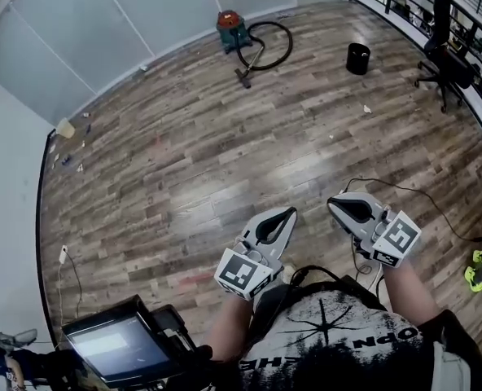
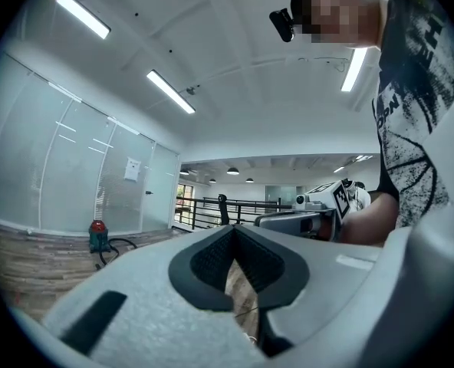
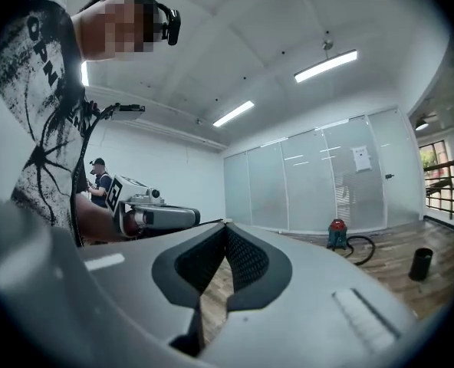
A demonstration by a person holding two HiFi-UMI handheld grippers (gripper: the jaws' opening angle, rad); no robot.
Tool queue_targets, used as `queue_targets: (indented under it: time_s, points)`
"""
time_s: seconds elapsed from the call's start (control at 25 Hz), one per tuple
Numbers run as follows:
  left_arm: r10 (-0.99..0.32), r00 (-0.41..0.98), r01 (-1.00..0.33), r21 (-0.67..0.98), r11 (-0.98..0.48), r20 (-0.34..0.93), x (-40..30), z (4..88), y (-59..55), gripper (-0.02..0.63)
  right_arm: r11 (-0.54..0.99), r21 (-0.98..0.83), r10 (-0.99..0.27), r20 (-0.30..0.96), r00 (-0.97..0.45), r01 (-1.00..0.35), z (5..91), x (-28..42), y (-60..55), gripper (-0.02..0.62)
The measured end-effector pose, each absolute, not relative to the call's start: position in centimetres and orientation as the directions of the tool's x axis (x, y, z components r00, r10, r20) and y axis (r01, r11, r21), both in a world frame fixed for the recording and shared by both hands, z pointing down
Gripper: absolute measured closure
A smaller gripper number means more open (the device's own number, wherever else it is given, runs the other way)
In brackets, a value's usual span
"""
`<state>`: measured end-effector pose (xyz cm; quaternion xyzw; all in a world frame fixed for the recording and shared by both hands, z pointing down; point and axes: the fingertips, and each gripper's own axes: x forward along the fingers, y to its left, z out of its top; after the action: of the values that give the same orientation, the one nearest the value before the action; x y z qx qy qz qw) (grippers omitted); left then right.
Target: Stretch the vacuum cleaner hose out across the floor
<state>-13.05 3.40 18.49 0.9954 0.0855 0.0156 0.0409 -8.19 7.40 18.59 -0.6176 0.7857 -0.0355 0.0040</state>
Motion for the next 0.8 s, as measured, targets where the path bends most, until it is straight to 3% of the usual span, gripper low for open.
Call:
queue_targets:
  time_s: [0.52, 0.8]
  points:
    - [0.159, 0.987, 0.156, 0.087, -0.984, 0.023, -13.7, 19.8, -5.5, 0.603, 0.239, -0.052, -0.967, 0.074, -0.242, -0.97, 20.2, -8.8, -1.3, 0.588]
    - [0.162, 0.986, 0.158, 0.12, -0.98, 0.028, -10.7, 20.4, -8.2, 0.603, 0.247, -0.068, -0.964, 0.084, -0.253, -0.967, 20.6, -5.9, -4.6, 0.588]
